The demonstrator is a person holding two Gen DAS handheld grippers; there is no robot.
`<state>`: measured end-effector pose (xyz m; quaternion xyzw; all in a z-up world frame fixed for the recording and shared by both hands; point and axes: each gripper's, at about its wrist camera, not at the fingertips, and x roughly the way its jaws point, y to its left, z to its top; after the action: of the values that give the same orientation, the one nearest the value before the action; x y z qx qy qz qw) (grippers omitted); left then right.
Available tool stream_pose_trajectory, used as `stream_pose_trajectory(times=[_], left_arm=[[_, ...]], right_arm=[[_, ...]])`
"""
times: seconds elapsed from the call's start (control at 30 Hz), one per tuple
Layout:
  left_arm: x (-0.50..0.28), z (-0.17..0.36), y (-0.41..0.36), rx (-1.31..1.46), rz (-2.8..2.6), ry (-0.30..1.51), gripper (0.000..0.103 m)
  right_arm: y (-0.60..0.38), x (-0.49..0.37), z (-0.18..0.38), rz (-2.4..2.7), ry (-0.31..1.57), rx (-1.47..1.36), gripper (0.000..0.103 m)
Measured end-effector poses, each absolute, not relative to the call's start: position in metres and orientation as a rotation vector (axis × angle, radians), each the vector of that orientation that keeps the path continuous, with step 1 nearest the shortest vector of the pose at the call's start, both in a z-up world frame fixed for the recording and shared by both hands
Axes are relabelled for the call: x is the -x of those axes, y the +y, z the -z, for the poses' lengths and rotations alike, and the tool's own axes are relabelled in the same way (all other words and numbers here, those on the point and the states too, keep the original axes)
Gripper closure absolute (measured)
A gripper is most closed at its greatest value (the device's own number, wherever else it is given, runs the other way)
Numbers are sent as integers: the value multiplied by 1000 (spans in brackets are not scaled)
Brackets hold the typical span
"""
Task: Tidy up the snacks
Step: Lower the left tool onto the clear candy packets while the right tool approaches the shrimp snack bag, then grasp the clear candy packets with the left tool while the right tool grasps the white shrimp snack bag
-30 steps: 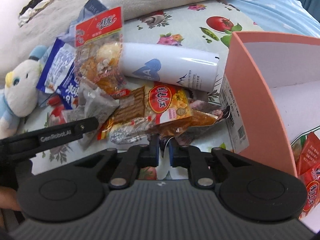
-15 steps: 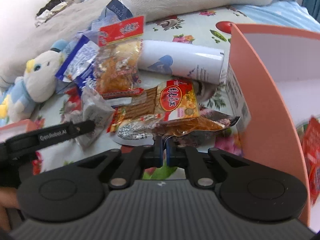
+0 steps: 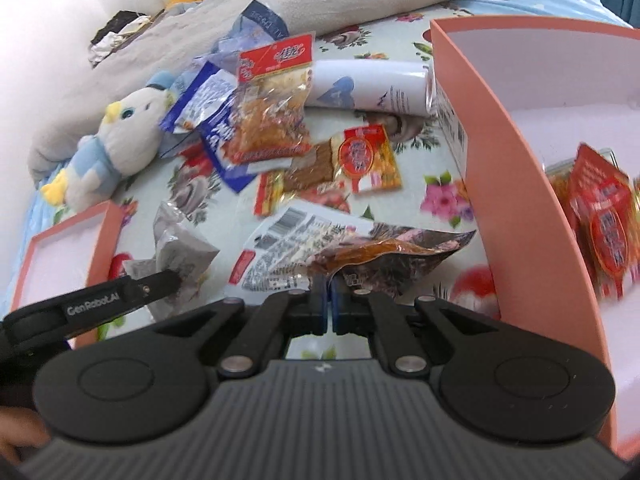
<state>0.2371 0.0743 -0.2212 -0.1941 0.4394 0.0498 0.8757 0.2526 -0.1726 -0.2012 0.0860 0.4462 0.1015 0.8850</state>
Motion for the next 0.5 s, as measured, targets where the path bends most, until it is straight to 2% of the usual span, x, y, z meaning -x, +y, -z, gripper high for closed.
stream_pose_trajectory(times=[0.5], left_arm=[[-185, 223, 73, 433, -171, 982, 59]], right_arm=[[-185, -198, 208, -212, 927, -201, 98]])
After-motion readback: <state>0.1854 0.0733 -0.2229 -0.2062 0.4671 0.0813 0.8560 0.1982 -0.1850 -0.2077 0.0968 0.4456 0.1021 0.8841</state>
